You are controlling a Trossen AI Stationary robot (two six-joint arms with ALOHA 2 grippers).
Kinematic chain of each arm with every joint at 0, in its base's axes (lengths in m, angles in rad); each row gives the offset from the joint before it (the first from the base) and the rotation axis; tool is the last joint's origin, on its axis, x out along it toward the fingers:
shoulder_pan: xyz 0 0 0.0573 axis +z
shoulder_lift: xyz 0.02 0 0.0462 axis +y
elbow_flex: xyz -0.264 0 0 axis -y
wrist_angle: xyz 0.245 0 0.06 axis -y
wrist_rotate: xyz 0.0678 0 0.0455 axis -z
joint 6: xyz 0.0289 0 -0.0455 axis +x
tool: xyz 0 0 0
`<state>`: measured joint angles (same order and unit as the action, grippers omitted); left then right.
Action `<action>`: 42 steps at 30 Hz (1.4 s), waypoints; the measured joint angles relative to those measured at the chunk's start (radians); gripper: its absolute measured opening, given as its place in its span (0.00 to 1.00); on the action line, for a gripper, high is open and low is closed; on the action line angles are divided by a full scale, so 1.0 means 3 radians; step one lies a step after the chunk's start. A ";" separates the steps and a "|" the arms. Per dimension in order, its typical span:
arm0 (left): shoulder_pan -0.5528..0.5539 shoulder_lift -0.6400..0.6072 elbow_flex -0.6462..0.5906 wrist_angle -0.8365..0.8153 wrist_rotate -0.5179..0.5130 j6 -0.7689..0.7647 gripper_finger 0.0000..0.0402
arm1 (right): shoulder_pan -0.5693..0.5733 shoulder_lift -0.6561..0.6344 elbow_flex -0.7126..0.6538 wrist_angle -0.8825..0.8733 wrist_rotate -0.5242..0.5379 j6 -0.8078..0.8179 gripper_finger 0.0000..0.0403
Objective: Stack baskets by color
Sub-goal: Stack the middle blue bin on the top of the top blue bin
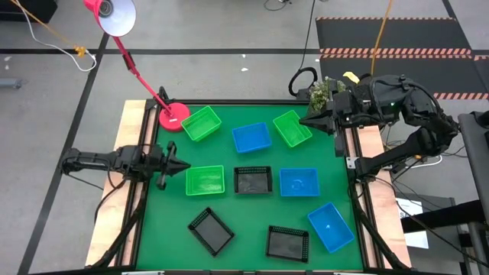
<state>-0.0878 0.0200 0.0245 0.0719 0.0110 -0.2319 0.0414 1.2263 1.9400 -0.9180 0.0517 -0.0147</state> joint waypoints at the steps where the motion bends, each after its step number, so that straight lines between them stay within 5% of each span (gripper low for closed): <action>1: -0.0014 -0.0001 0.0036 0.0031 -0.0001 0.0059 0.01 | 0.0000 0.0000 0.0000 0.0001 0.0000 0.0000 0.00; 14: -0.0049 0.0505 0.1259 -0.0571 -0.0136 0.0413 0.00 | -0.0001 0.0000 -0.0001 0.0000 0.0019 -0.0001 0.00; 42: -0.0049 0.3272 0.5573 -0.3312 -0.0219 0.0306 0.00 | -0.0001 0.0000 -0.0003 0.0000 0.0019 -0.0001 0.00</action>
<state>-0.1024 1.0017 1.6964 -0.9218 -0.0547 -0.1402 0.0412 1.2263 1.9392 -0.9180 0.0574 -0.0151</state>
